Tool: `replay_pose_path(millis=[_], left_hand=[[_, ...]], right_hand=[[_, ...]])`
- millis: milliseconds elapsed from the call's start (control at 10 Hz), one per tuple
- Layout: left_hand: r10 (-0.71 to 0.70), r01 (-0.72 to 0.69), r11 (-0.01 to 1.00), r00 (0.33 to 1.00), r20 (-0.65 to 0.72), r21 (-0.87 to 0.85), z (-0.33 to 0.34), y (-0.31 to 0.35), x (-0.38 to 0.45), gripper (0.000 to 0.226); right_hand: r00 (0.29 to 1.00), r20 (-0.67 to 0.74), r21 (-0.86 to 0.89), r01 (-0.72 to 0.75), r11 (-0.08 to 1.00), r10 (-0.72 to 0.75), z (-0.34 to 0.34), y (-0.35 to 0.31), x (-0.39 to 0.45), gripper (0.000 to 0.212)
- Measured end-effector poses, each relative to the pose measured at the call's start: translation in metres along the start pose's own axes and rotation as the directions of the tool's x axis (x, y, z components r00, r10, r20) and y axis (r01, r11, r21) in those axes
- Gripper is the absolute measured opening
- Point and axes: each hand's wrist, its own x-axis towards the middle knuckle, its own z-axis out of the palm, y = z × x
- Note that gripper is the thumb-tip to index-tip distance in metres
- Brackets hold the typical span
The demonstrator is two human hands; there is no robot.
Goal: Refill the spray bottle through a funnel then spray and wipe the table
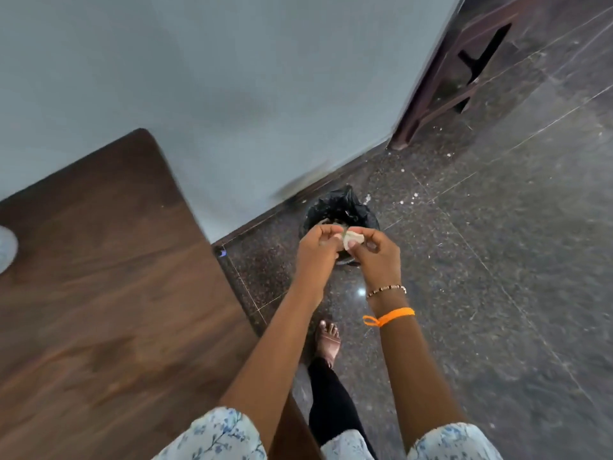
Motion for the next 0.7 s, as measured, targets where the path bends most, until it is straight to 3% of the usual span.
replay_pose_path(millis=[100,300,400,500,600,700], left_hand=[[-0.100,0.104,0.991,0.994,-0.048,0.087,0.017,-0.019,0.050,0.016],[-0.347,0.346,0.933,0.938,-0.002,0.098,0.027,-0.054,0.131,0.024],[-0.340,0.338,0.924,0.940,-0.020,0.177,0.031,-0.074,0.155,0.022],[-0.329,0.325,0.926,0.944,-0.012,0.194,0.036,-0.090,0.170,0.020],[-0.350,0.351,0.919,0.936,-0.036,0.179,0.038,-0.106,0.183,0.019],[-0.391,0.395,0.911,0.919,-0.052,0.120,0.040,-0.108,0.178,0.019]], right_hand=[[0.995,-0.051,-0.055,-0.093,0.994,0.090,0.002,0.018,0.048,0.023],[0.968,-0.114,-0.253,-0.245,0.936,0.223,0.008,0.069,0.126,0.019],[0.962,-0.120,-0.269,-0.270,0.925,0.246,0.013,0.090,0.162,0.021],[0.946,-0.017,-0.223,-0.319,0.921,0.323,0.016,0.105,0.188,0.042],[0.907,0.024,-0.152,-0.412,0.898,0.421,0.013,0.124,0.200,0.047],[0.878,0.034,-0.015,-0.477,0.879,0.477,0.008,0.126,0.189,0.030]])
